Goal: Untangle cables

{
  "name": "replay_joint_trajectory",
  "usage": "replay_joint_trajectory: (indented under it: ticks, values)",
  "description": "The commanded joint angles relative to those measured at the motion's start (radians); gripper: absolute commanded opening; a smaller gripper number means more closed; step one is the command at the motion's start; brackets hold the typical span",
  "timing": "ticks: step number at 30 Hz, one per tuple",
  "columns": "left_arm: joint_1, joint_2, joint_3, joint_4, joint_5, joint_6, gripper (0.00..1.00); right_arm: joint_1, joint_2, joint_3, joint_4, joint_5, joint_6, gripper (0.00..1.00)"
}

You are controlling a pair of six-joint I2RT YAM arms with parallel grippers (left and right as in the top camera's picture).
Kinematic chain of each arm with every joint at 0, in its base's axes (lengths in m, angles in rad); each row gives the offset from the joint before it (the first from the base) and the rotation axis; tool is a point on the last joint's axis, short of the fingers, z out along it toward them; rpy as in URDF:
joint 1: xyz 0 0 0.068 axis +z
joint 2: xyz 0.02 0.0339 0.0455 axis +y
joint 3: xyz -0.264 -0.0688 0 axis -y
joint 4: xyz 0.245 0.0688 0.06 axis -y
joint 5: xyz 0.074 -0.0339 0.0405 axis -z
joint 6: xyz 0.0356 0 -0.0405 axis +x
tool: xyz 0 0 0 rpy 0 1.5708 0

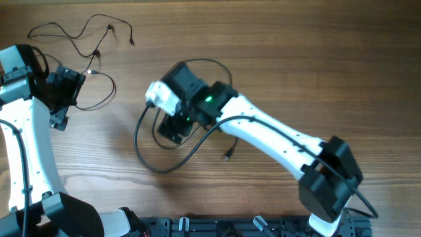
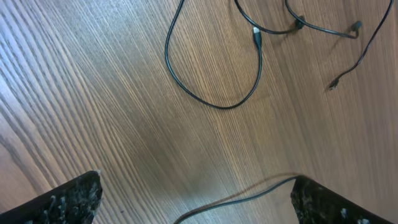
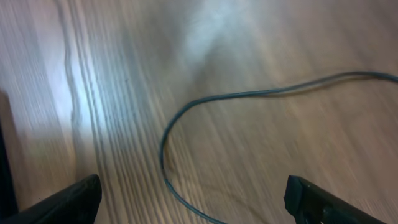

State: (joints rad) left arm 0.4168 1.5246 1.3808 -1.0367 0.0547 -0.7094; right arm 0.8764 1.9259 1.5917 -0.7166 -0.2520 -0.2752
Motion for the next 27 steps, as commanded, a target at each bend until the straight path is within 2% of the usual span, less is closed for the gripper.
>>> replay_joint_trajectory:
  ticks: [1,6,11,13,17,18,19,20,22,25,27]
  values:
    - [0.012,0.001,-0.002,-0.001,0.023,-0.013,1.0,0.039,0.111,-0.019,-0.003,0.023,-0.092,0.96]
    - [0.012,0.001,-0.002,-0.001,0.023,-0.013,1.0,0.069,0.201,-0.021,-0.003,0.023,-0.117,0.93]
    - [0.012,0.001,-0.002,-0.001,0.023,-0.013,1.0,0.069,0.238,-0.064,-0.002,0.024,-0.118,0.82]
    - [0.012,0.001,-0.002,-0.001,0.023,-0.013,1.0,0.069,0.24,-0.077,-0.004,0.024,-0.116,0.64]
    - [0.012,0.001,-0.002,-0.001,0.023,-0.013,1.0,0.069,0.242,-0.088,-0.021,0.036,-0.115,0.65]
    - [0.012,0.001,-0.002,-0.002,0.023,-0.013,1.0,0.069,0.242,-0.097,-0.02,0.044,-0.115,0.61]
    - [0.012,0.001,-0.002,-0.002,0.023,-0.013,1.0,0.069,0.242,-0.1,-0.02,0.046,-0.114,0.47]
    - [0.012,0.001,-0.002,-0.002,0.023,-0.013,1.0,0.069,0.241,-0.1,-0.012,0.046,-0.078,0.28]
    - [0.011,0.001,-0.002,-0.013,0.032,-0.013,1.0,0.069,0.238,-0.076,0.002,0.045,0.011,0.04]
    - [0.011,0.001,-0.002,-0.035,0.147,0.039,1.0,0.068,0.207,-0.02,0.005,0.012,0.09,0.04]
    - [-0.002,0.001,-0.002,-0.027,0.286,0.18,1.0,0.069,0.145,0.039,0.011,-0.011,0.132,0.04]
